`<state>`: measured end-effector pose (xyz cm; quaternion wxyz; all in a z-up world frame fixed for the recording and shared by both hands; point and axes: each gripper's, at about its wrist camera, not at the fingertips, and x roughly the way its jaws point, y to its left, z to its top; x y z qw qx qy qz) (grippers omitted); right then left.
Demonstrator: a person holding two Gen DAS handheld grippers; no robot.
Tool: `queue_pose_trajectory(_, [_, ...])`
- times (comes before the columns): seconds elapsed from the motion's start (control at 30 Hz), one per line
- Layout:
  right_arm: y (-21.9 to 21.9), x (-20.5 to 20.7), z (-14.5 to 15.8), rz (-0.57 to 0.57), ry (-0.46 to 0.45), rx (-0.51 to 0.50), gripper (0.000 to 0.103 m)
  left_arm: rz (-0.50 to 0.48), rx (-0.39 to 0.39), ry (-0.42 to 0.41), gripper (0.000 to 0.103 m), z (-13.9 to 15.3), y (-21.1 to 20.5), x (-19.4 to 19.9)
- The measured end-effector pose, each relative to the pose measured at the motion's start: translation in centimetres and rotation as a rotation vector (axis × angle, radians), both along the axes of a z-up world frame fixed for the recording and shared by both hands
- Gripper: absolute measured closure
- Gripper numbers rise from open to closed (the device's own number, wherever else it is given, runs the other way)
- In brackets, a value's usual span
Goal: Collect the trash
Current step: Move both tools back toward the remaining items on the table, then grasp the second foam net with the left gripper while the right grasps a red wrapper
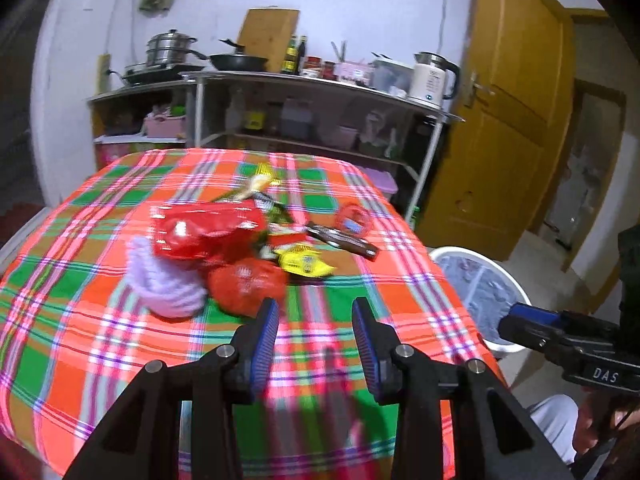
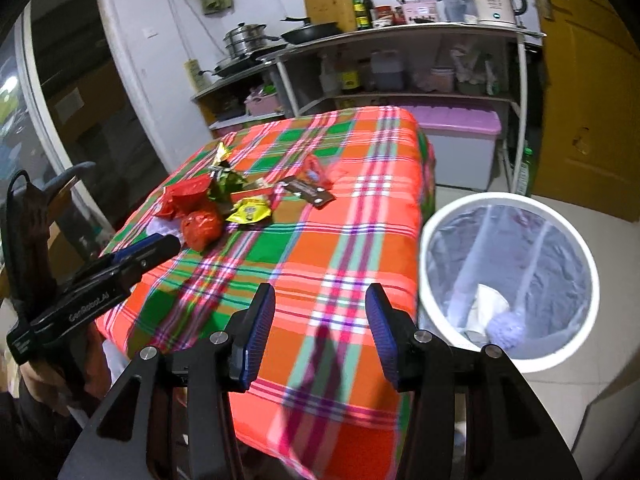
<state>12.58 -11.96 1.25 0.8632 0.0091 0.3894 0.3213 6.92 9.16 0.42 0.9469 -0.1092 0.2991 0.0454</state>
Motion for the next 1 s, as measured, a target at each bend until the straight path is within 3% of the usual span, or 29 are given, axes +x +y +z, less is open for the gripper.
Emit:
queue_pose_trajectory(0.1, [1.1, 0.2, 0.0, 0.019, -0.005, -0.006, 0.055, 0.036, 0.0, -0.007, 0.061, 0.2, 1.6, 0.0])
queue_pose_trajectory(0.17, [1.8, 0.3, 0.1, 0.033, -0.01, -0.009, 0.055, 0.058, -0.003, -0.019, 0.049, 0.5, 2.8, 0.1])
queue_pose_trajectory(0.23, [2.3, 0.5, 0.2, 0.044, -0.012, -0.01, 0.055, 0.081, 0.001, -0.028, 0.047, 0.7, 3.9, 0.3])
queue_pose_trajectory(0.47, [4.1, 1.4, -0.1, 0.072, -0.009, -0.013, 0.055, 0.126, 0.008, -0.019, 0.043, 0.6, 6.9, 1.9])
queue_pose_trajectory(0.73, [5.6, 3.0, -0.5, 0.081, 0.0, -0.016, 0.055, 0.17, -0.056, -0.013, 0.042, 0.3, 10.4, 4.1])
queue_pose_trajectory(1.0, [7.5, 4.4, -0.9, 0.094, 0.007, -0.023, 0.055, 0.148, -0.101, 0.021, 0.042, -1.3, 11.5, 6.1])
